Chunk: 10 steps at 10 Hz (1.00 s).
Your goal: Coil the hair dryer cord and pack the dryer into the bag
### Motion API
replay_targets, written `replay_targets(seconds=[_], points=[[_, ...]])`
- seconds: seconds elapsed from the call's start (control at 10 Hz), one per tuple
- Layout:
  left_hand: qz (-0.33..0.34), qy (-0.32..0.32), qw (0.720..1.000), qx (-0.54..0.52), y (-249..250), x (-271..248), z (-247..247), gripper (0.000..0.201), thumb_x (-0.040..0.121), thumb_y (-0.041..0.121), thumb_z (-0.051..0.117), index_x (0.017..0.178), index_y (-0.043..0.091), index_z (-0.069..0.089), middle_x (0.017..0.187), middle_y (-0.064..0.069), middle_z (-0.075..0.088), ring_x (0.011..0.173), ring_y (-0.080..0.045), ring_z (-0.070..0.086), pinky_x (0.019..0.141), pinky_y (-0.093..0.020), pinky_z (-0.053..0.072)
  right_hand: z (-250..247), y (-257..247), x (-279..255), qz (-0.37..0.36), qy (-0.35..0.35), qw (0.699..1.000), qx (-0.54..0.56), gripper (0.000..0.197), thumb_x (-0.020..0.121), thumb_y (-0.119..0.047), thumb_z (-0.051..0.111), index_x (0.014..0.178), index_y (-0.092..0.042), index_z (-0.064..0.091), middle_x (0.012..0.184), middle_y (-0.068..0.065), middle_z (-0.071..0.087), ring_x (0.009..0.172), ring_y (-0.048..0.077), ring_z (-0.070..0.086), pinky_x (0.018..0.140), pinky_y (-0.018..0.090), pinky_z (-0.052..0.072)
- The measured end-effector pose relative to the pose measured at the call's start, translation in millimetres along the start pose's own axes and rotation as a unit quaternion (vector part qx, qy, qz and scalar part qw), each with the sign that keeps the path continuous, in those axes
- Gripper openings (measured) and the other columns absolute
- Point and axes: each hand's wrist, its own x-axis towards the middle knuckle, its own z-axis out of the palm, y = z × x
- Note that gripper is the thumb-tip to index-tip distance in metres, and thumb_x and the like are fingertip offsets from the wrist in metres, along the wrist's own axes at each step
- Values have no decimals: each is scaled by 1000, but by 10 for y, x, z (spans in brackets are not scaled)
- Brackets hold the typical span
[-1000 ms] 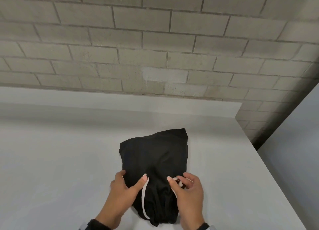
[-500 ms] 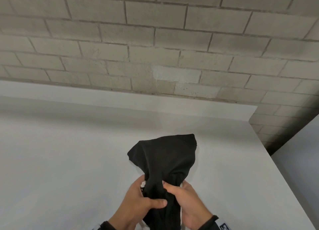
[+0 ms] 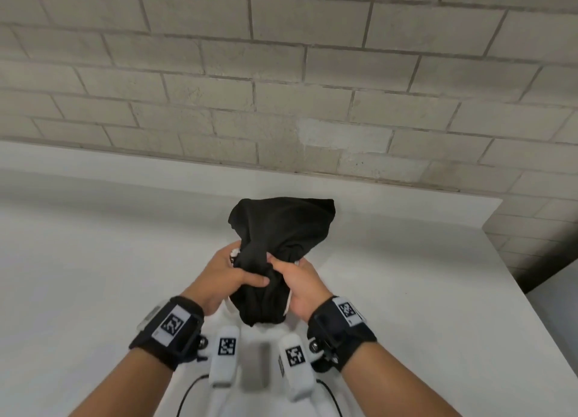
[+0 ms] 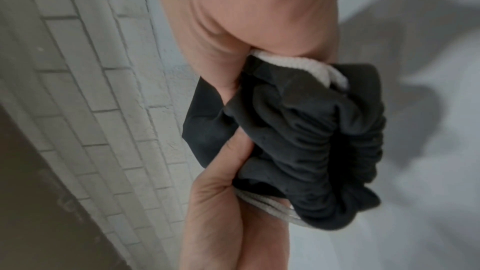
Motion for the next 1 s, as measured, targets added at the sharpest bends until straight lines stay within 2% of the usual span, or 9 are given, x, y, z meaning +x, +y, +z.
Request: replay_targets(seconds=[0.1,0.3,0.4,0.5,0.6,0.7,0.8,0.9,1.0], points=[[-17,-2,1000,25,14,240,-206,56,66,-12,82,113,13,68,104,-11,76,101,-28,72,95,-46,55,166,38,325,8,2,1000,-3,52,72,-16,83,120,-10,65,109,12,73,101,32,70,89,51,56],[-44,-3,998,49,-56,586,-447,56,65,-9,83,114,15,70,104,-9,76,101,-27,71,96,-47,55,351,32,600,21,30,999,-17,47,77,-13,81,120,-11,62,111,11,71,99,30,69,87,46,57],[-48,31,998,40,-64,707,-470,57,64,-8,84,114,15,68,104,-9,76,102,-27,70,95,-46,55,406,-7,693,3,52,998,-29,53,76,-15,81,125,-11,59,116,10,69,102,29,67,90,47,56],[-58,58,996,35,-88,809,-465,69,61,0,89,123,16,62,114,-10,71,106,-29,67,96,-46,54,420,-50,766,-17,68,996,-58,56,75,-19,83,124,-11,58,119,10,68,104,29,66,92,47,55],[-74,59,994,45,-116,872,-453,85,56,10,93,131,15,54,122,-10,66,110,-30,64,98,-48,53,403,-98,798,-28,74,993,-84,55,75,-21,83,122,-7,59,118,10,69,101,26,67,87,39,57],[-71,81,993,53,-139,873,-439,90,62,7,92,138,11,44,129,-12,60,114,-31,61,98,-46,52,372,-136,784,-34,85,991,-98,46,77,-22,81,115,-7,59,112,5,68,99,24,65,85,34,54],[-60,95,992,60,-135,784,-451,110,60,15,95,149,12,29,139,-11,51,123,-30,55,102,-43,49,340,-157,698,-55,123,985,-106,44,80,-28,78,112,-13,52,104,0,61,99,21,61,84,30,51],[-28,82,995,53,-116,632,-466,126,53,26,98,152,14,21,147,-8,44,129,-25,50,102,-37,45,237,-133,653,-78,161,973,-148,63,77,-37,77,128,-12,49,125,3,59,114,25,60,97,37,51],[1,81,993,87,-59,425,-470,123,56,26,95,153,18,19,150,-4,39,131,-22,45,103,-37,41,21,-117,493,-103,184,948,-240,69,80,-42,73,137,-17,44,142,6,47,126,28,50,101,40,46]])
